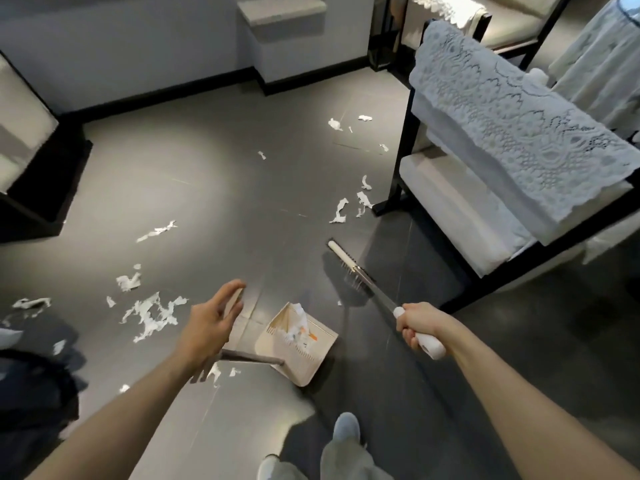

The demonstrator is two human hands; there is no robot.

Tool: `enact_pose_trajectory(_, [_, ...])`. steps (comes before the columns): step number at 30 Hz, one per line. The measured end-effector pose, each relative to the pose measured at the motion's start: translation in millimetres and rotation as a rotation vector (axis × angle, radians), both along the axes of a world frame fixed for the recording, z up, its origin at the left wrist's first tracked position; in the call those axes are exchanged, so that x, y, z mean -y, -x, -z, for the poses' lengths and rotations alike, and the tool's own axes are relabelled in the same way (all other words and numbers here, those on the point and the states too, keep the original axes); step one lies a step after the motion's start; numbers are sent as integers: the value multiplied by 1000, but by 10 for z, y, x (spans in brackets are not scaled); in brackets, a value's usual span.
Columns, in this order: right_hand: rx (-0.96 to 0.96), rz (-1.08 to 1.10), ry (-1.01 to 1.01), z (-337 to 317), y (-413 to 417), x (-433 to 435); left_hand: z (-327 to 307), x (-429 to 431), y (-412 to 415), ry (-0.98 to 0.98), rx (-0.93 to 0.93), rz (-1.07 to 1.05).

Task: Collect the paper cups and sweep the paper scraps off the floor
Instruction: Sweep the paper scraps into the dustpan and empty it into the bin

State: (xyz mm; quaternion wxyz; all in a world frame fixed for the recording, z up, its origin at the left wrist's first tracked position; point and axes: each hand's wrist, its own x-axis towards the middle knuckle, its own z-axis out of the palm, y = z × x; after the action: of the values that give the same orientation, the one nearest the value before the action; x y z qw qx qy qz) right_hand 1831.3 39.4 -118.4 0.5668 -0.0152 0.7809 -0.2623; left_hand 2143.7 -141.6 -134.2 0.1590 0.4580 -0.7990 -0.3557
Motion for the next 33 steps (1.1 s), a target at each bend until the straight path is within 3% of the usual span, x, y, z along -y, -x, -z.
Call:
enact_pose_trajectory(6, [115,19,-94,153,-572,-275,-20,-197,-650,-53,29,41])
enact_pose_trajectory(13, [132,-159,-167,221,-1768,-598,88,-455,-914,-24,41,91])
enact_pose_trajectory(18, [469,-58,-171,-112,-2096,-619,23,-521,-935,3,-18,124])
enact_pose_trajectory(23, [428,10,-61,-473,-1943,-433,10,-340,-984,20,-50,88])
enact_pose_trajectory(26, [308,-15,33,-480,-1906,-227,-4,-111,-908,34,-86,44])
enact_pose_trajectory(33, [153,45,245,-269,-1196,579,-64,840,-138,53,-118,-21])
